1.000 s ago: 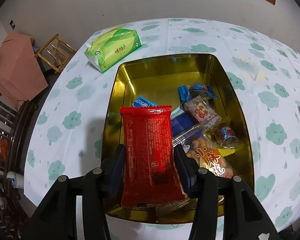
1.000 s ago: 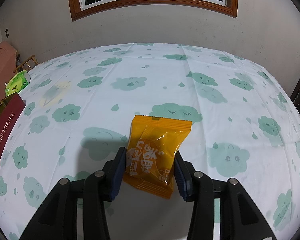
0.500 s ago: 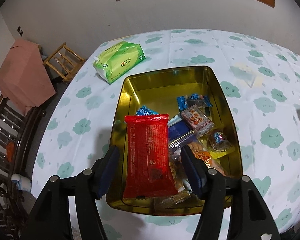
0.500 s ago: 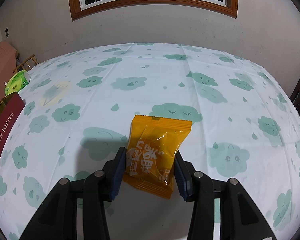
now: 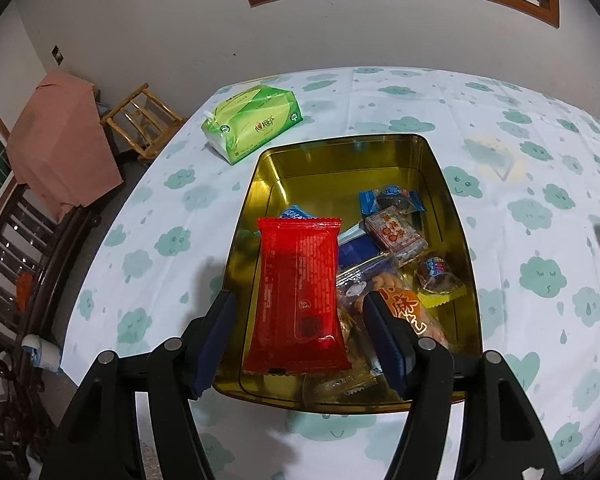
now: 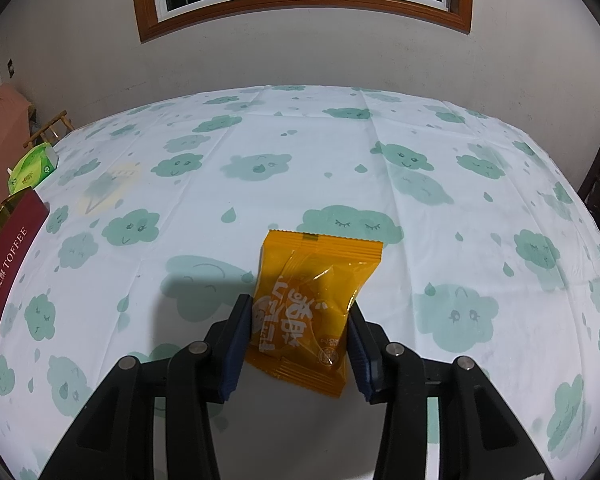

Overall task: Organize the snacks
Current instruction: 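Carry the red packet over the gold tin with the left tool, then release the red packet into the tin with the left tool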

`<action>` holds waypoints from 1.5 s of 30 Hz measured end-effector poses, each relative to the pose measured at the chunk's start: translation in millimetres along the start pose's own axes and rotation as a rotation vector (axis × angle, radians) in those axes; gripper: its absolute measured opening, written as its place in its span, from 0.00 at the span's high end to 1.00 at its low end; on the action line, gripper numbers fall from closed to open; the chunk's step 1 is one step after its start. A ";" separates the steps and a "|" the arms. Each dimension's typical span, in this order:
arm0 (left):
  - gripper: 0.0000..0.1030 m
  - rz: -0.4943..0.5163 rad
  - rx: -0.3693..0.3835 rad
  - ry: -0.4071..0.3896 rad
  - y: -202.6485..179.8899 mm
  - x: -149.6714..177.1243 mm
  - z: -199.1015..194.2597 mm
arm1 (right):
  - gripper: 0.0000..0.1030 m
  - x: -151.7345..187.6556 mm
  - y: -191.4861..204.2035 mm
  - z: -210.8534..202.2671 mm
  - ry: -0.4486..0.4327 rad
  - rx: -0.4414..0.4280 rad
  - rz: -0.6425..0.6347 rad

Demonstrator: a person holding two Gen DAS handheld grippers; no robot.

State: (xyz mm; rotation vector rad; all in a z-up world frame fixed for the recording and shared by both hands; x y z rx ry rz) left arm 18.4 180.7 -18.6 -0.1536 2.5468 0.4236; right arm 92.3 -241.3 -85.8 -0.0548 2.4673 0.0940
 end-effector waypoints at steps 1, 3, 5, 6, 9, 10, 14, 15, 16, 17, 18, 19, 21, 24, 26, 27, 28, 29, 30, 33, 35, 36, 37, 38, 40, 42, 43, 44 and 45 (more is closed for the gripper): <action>0.39 0.000 -0.002 -0.001 -0.7 1.0 -0.6 | 0.56 0.0 -0.1 -0.3 0.001 0.004 -0.001; 0.39 -0.001 0.002 0.001 -0.5 1.2 -0.4 | 0.57 -0.1 -0.2 -0.9 0.001 0.012 -0.001; 0.38 -0.002 0.005 0.000 -1.5 2.7 -1.7 | 0.57 -0.1 -0.4 -1.8 0.001 0.019 0.005; 0.35 -0.004 0.005 -0.001 -2.2 3.1 -2.5 | 0.58 -0.4 0.4 -2.2 0.001 0.024 0.008; 0.32 -0.004 0.004 -0.011 -3.9 3.4 -5.6 | 0.58 -1.8 2.5 -4.0 0.005 0.040 0.016; 0.32 -0.004 0.006 -0.013 -4.2 3.5 -6.3 | 0.58 -2.2 2.9 -5.2 0.007 0.044 0.022; 0.31 -0.011 0.013 -0.016 -4.8 4.1 -8.1 | 0.59 -4.6 4.4 -10.9 0.003 0.048 0.036; 0.31 -0.016 0.016 -0.017 -4.4 4.0 -8.6 | 0.59 -5.9 6.6 -11.2 0.003 0.046 0.039; 0.31 -0.017 0.018 -0.018 -5.0 4.1 -9.1 | 0.59 -6.9 7.8 -13.4 0.002 0.045 0.043; 0.31 -0.020 0.021 -0.019 -4.7 4.0 -9.4 | 0.59 -8.2 9.6 -16.7 -0.001 0.039 0.048; 0.30 -0.023 0.024 -0.021 -4.6 4.0 -9.8 | 0.59 -9.2 12.3 -18.9 -0.002 0.029 0.049; 0.30 -0.026 0.026 -0.023 -4.2 4.0 -10.3 | 0.59 -10.3 15.7 -21.9 -0.005 0.022 0.050; 0.28 -0.028 0.029 -0.027 -3.8 4.7 -11.4 | 0.59 -12.2 24.0 -27.5 -0.013 0.011 0.045; 0.28 -0.031 0.031 -0.028 -2.9 4.9 -11.6 | 0.59 -15.1 39.5 -36.0 -0.022 -0.020 0.030; 0.28 -0.036 0.037 -0.027 -1.9 5.1 -11.8 | 0.59 -16.5 52.5 -41.2 -0.029 -0.040 0.013; 0.28 -0.038 0.037 -0.026 -0.7 6.4 -11.5 | 0.59 -16.6 59.0 -43.2 -0.030 -0.052 0.007; 0.28 -0.042 0.039 -0.026 0.7 7.3 -11.7 | 0.59 -16.7 65.3 -45.0 -0.031 -0.060 -0.002; 0.28 -0.046 0.042 -0.026 2.0 7.7 -11.6 | 0.59 -16.6 74.4 -46.5 -0.030 -0.071 -0.016; 0.28 -0.048 0.044 -0.025 3.3 8.7 -11.4 | 0.59 -16.2 80.4 -47.6 -0.027 -0.080 -0.022; 0.28 -0.066 0.049 -0.027 9.4 10.3 -11.9 | 0.59 -15.8 102.8 -49.4 -0.018 -0.115 -0.046; 0.28 -0.079 0.054 -0.028 14.4 11.8 -12.8 | 0.59 -16.3 120.1 -51.0 -0.011 -0.150 -0.053; 0.28 -0.087 0.056 -0.029 17.4 12.6 -13.2 | 0.59 -16.3 125.9 -51.5 -0.010 -0.160 -0.056; 0.28 -0.096 0.058 -0.028 21.3 13.7 -13.6 | 0.59 -16.7 136.4 -52.8 -0.008 -0.180 -0.064; 0.28 -0.109 0.062 -0.025 26.2 14.7 -13.7 | 0.59 -16.7 145.0 -54.3 -0.008 -0.195 -0.072; 0.26 -0.130 0.061 -0.023 35.3 17.6 -14.0 | 0.59 -16.6 160.6 -56.3 -0.006 -0.218 -0.085; 0.24 -0.149 0.053 -0.018 45.1 20.9 -13.5 | 0.59 -17.2 178.6 -58.6 -0.005 -0.244 -0.101; 0.24 -0.158 0.050 -0.015 49.6 22.5 -13.1 | 0.59 -17.5 187.6 -59.5 -0.004 -0.255 -0.110; 0.24 -0.167 0.048 -0.013 55.0 24.2 -12.4 | 0.59 -17.9 197.9 -60.9 -0.004 -0.268 -0.122; 0.23 -0.176 0.046 -0.011 60.4 25.9 -11.5 | 0.59 -18.3 207.2 -62.3 -0.005 -0.280 -0.130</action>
Point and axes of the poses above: each gripper's, at about its wrist camera, not at the fingertips, and z roughly the way its jaws point, y to its left, x to its underside, the point moved 3 cm from there along z, roughly the way its jaws point, and after that the axes turned 2 degrees about -x, right-handed, at the moved point
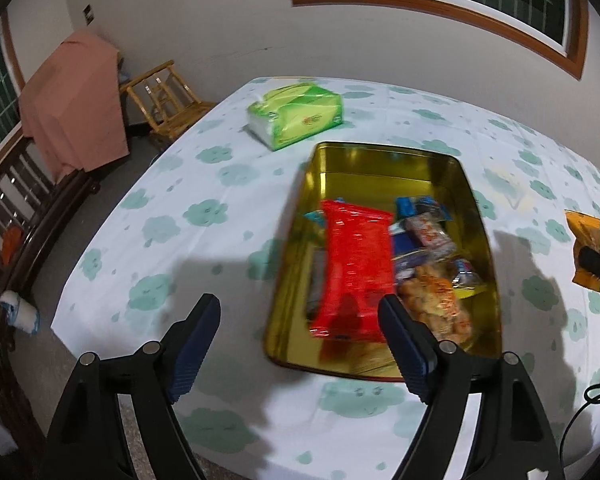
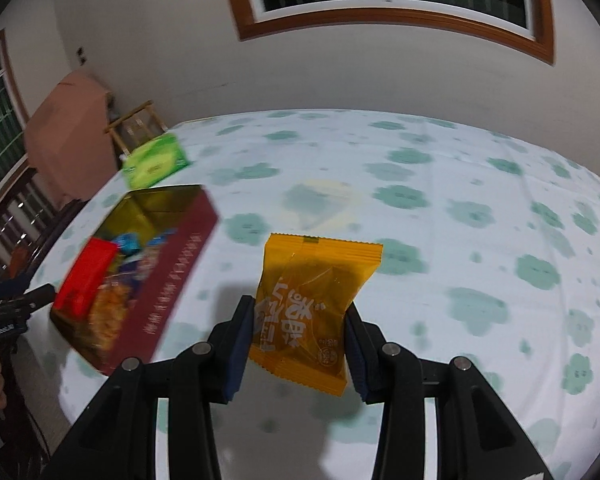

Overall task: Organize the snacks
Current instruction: 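Release the red packet into the tin with the left tool, then lower the orange-yellow packet into the tin and open the right tool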

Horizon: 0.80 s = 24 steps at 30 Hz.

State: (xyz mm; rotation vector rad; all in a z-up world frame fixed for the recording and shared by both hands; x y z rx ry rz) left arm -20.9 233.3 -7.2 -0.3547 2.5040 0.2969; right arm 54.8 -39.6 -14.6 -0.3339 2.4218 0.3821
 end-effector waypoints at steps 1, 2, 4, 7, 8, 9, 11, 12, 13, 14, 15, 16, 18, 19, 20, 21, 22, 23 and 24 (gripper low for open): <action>0.23 -0.006 -0.004 0.002 3.4 1.1 0.3 | 0.59 -1.5 9.1 0.9 -0.001 -0.014 -0.007; 0.23 -0.014 -0.009 0.005 8.7 1.8 1.4 | 0.59 -3.7 19.7 3.0 -0.002 -0.029 -0.018; 0.22 -0.028 -0.020 0.012 18.3 3.0 3.9 | 0.59 -8.2 40.4 8.2 -0.001 -0.058 -0.037; 0.22 -0.037 -0.027 0.021 27.9 5.4 6.7 | 0.59 -12.7 67.3 17.1 0.008 -0.090 -0.068; 0.22 -0.040 -0.031 0.023 31.4 6.3 7.6 | 0.59 -13.8 76.2 20.9 0.012 -0.099 -0.077; 0.22 -0.042 -0.035 0.025 34.3 7.4 8.0 | 0.59 -14.5 84.2 24.7 0.018 -0.111 -0.085; 0.22 -0.046 -0.043 0.031 40.0 9.3 9.5 | 0.59 -15.0 102.5 33.0 0.028 -0.121 -0.112; 0.22 -0.048 -0.050 0.033 42.5 10.3 10.0 | 0.59 -15.2 108.9 36.4 0.034 -0.125 -0.119; 0.22 -0.050 -0.055 0.035 45.7 11.3 10.6 | 0.59 -15.2 113.7 39.7 0.039 -0.131 -0.122; 0.22 -0.053 -0.055 0.038 48.4 12.2 11.1 | 0.59 -15.3 121.4 44.3 0.045 -0.133 -0.131; 0.22 -0.056 -0.057 0.040 50.6 13.1 11.0 | 0.59 -15.6 126.1 47.3 0.047 -0.129 -0.138; 0.22 -0.059 -0.060 0.041 52.9 13.8 11.2 | 0.59 -15.8 130.6 50.2 0.052 -0.130 -0.144; 0.21 -0.066 -0.063 0.046 57.8 15.2 12.2 | 0.59 -16.4 136.1 55.8 0.061 -0.134 -0.149; 0.21 -0.075 -0.064 0.048 61.0 16.0 12.8 | 0.59 -16.6 138.4 59.2 0.065 -0.131 -0.151; 0.21 -0.080 -0.065 0.050 62.8 16.4 13.1 | 0.59 -17.2 141.0 62.5 0.074 -0.134 -0.152; 0.21 -0.086 -0.065 0.052 65.1 16.9 13.8 | 0.59 -17.8 143.6 66.1 0.083 -0.139 -0.150; 0.21 -0.090 -0.064 0.055 66.7 17.7 14.3 | 0.59 -18.4 145.8 68.9 0.088 -0.140 -0.151; 0.21 -0.095 -0.064 0.058 68.4 18.2 14.7 | 0.59 -18.6 148.4 71.9 0.094 -0.136 -0.156; 0.21 -0.097 -0.064 0.058 69.7 18.6 14.9 | 0.59 -18.7 150.9 75.1 0.099 -0.131 -0.161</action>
Point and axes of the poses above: each gripper's, at about its wrist camera, not at the fingertips, and z roughly the way its jaws point, y to its left, x to its underside, the point moved 3 cm from there along z, roughly the way its jaws point, and after that the axes turned 2 degrees about -x, right-handed, at the moved point
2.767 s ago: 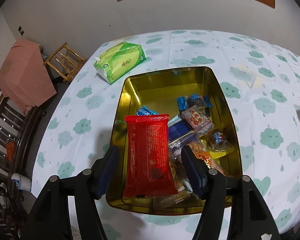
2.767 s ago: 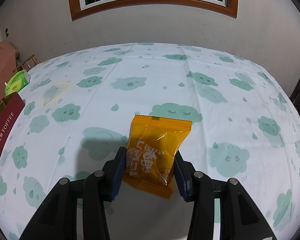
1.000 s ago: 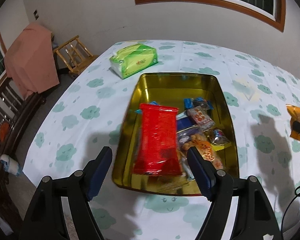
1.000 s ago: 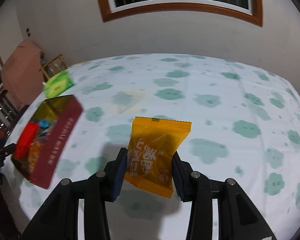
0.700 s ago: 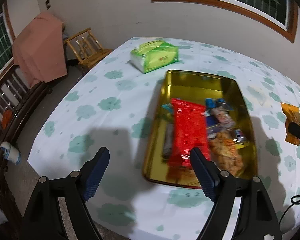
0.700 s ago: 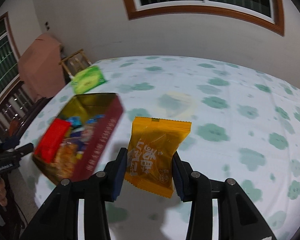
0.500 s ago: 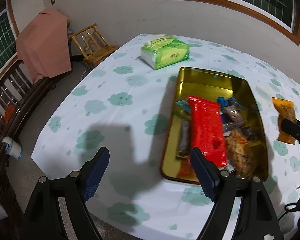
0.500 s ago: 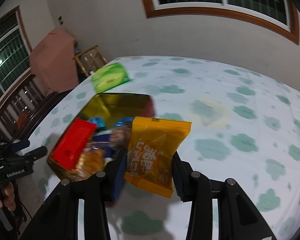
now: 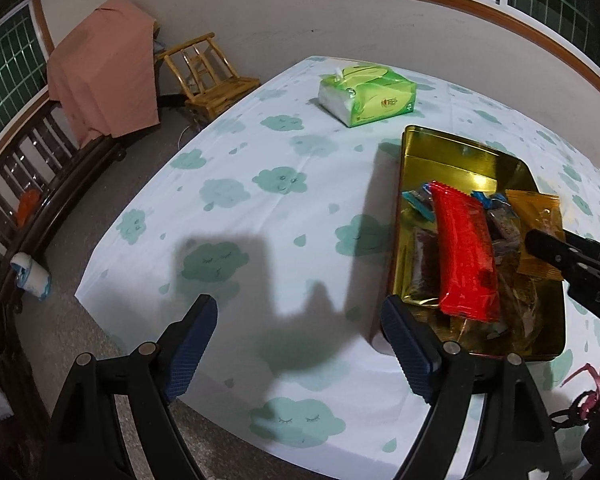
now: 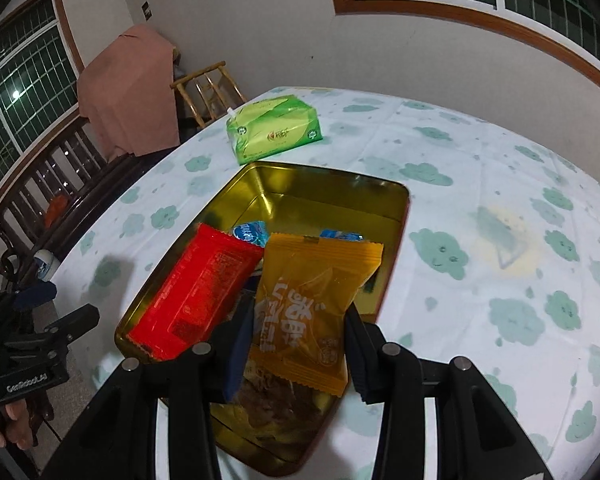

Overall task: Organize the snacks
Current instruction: 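Lower the orange-yellow packet into the tin and open the right tool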

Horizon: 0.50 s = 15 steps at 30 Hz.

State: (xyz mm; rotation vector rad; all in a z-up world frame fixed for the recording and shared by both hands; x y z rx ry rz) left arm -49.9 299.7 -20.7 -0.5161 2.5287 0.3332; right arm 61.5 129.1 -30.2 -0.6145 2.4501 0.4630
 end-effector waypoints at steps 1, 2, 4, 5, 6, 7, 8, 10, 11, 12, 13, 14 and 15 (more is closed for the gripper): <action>0.21 0.000 -0.001 0.000 0.9 0.4 0.1 | 0.59 -0.8 1.4 2.6 0.004 0.001 0.000; 0.21 -0.001 -0.002 0.001 2.2 0.7 0.3 | 0.59 -1.2 3.3 6.0 0.008 -0.001 -0.001; 0.21 -0.004 -0.002 0.001 4.2 0.8 0.5 | 0.59 -1.0 4.6 9.9 0.016 0.003 -0.001; 0.21 -0.006 -0.002 0.002 5.5 0.7 0.8 | 0.59 -0.3 6.1 12.4 0.022 0.000 0.000; 0.21 -0.007 -0.002 0.003 6.1 0.8 0.9 | 0.59 0.8 7.8 14.6 0.026 0.003 -0.004; 0.21 -0.009 -0.002 0.004 6.8 0.8 1.9 | 0.59 1.8 9.0 16.0 0.028 0.009 -0.009; 0.21 -0.009 -0.002 0.005 7.3 1.0 2.4 | 0.59 2.9 9.9 18.3 0.034 0.014 -0.013; 0.21 -0.009 -0.002 0.008 7.4 1.4 3.0 | 0.59 4.7 11.2 21.5 0.044 0.010 -0.009; 0.20 -0.009 0.000 0.009 7.3 1.6 3.5 | 0.59 5.2 12.0 22.5 0.043 0.015 -0.010; 0.21 -0.010 0.000 0.010 7.1 1.4 3.8 | 0.59 5.3 13.3 23.1 0.042 0.019 -0.014; 0.21 -0.009 0.001 0.011 7.0 1.2 4.0 | 0.59 4.9 13.7 23.6 0.042 0.021 -0.016; 0.20 -0.006 0.001 0.011 6.1 1.1 3.8 | 0.58 5.0 15.5 24.4 0.042 0.022 -0.018; 0.20 -0.006 0.002 0.009 6.6 1.5 3.4 | 0.57 5.4 17.2 26.0 0.046 0.024 -0.019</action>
Point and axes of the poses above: each gripper's, at about its wrist camera, not at the fingertips, and z roughly the way its jaws point, y to its left, x to its underside, the point moved 3 cm from there along z, roughly the way its jaws point, and after that the axes turned 2 degrees about -x, right-handed, at the moved point
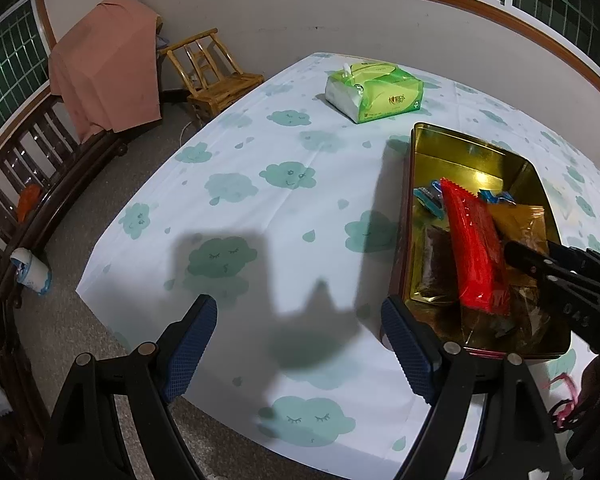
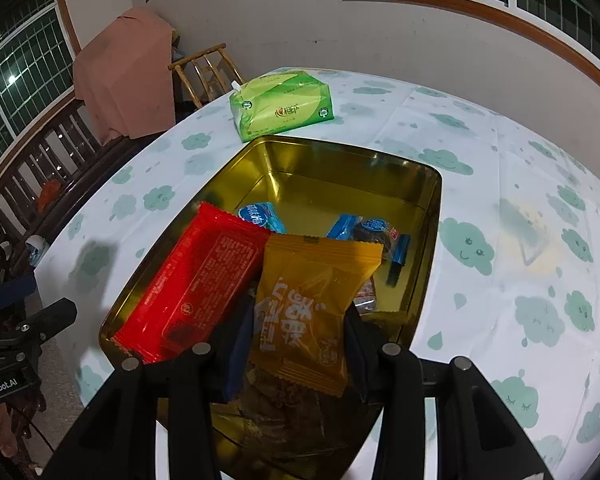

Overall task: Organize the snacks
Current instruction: 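Lower the orange-yellow packet into the tin and open the right tool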

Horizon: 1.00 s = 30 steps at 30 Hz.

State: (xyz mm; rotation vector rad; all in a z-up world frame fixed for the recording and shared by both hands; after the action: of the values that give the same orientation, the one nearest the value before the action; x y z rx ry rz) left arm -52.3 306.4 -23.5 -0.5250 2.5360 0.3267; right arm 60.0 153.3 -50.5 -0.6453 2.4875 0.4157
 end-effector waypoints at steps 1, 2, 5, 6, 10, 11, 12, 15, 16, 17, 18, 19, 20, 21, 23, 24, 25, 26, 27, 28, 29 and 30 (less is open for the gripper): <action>0.20 0.001 0.001 -0.001 -0.7 0.1 -0.5 | 0.56 0.3 0.6 1.1 0.002 0.004 0.000; 0.20 0.002 0.003 -0.002 -1.5 0.5 -1.3 | 0.56 1.1 1.6 2.0 0.003 0.009 0.001; 0.20 0.011 0.005 -0.001 -5.4 1.6 -2.0 | 0.55 1.9 3.2 3.4 0.004 0.013 -0.002; 0.20 0.013 0.007 0.000 -6.9 1.7 -2.4 | 0.55 2.5 3.4 4.5 0.011 0.008 0.003; 0.20 0.020 0.015 0.000 -11.8 2.6 -5.1 | 0.49 6.1 8.3 8.6 0.033 0.000 -0.007; 0.20 0.022 0.016 -0.001 -13.1 2.7 -5.8 | 0.47 7.3 9.4 8.7 0.032 0.005 -0.011; 0.20 0.024 0.015 0.000 -14.2 2.7 -6.0 | 0.46 8.3 10.8 8.7 0.029 0.013 -0.015; 0.20 0.029 0.017 0.002 -17.8 3.3 -7.5 | 0.39 9.6 13.2 9.4 0.032 0.028 -0.023; 0.20 0.031 0.017 0.002 -18.7 3.4 -8.0 | 0.37 9.7 13.2 9.2 0.033 0.032 -0.023; 0.20 0.034 0.017 0.002 -19.9 3.6 -8.7 | 0.35 9.8 14.1 8.3 0.030 0.037 -0.026; 0.20 0.035 0.016 0.001 -20.8 3.8 -9.2 | 0.33 10.0 15.2 6.6 0.024 0.044 -0.031; 0.20 0.037 0.016 0.000 -21.8 4.0 -10.0 | 0.30 10.2 15.2 4.9 0.020 0.051 -0.034; 0.20 0.038 0.017 0.000 -23.2 4.1 -10.9 | 0.28 10.3 15.9 2.6 0.016 0.058 -0.036; 0.20 0.039 0.017 -0.001 -23.9 4.2 -11.4 | 0.27 10.5 16.7 -0.5 0.009 0.049 -0.037; 0.20 0.041 0.019 -0.002 -26.2 4.6 -13.0 | 0.26 10.6 17.0 -6.3 0.000 0.036 -0.034; 0.20 0.042 0.020 -0.003 -27.1 4.8 -13.8 | 0.25 10.3 17.2 -8.7 -0.003 0.033 -0.035; 0.20 0.043 0.019 -0.003 -28.2 5.0 -14.8 | 0.24 10.6 17.8 -12.2 -0.008 0.036 -0.037; 0.20 0.045 0.019 -0.002 -29.8 5.3 -15.8 | 0.24 10.7 17.9 -15.1 -0.013 0.036 -0.039; 0.20 0.046 0.020 -0.002 -31.0 5.5 -16.4 | 0.24 11.1 18.2 -18.8 -0.019 0.032 -0.042; 0.20 0.048 0.020 -0.002 -31.9 5.4 -17.0 | 0.24 11.7 18.2 -21.5 -0.022 0.032 -0.044; 0.20 0.050 0.020 -0.002 -33.4 5.7 -17.9 | 0.24 12.8 18.0 -25.7 -0.029 0.033 -0.043; 0.20 0.053 0.019 -0.002 -34.6 5.9 -19.0 | 0.24 13.5 17.5 -28.8 -0.035 0.030 -0.041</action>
State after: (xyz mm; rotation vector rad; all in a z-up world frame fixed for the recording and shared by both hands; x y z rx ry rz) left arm -50.6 267.4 -15.2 -0.4510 2.5518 0.3213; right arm 28.8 151.3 -32.0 -0.6695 2.4385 0.3704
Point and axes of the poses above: each gripper's, at about its wrist camera, not at the fingertips, and z roughly the way its jaws point, y to its left, x to its underside, the point moved 3 cm from there along z, roughly the way its jaws point, and after that the axes turned 2 degrees about -x, right-handed, at the moved point
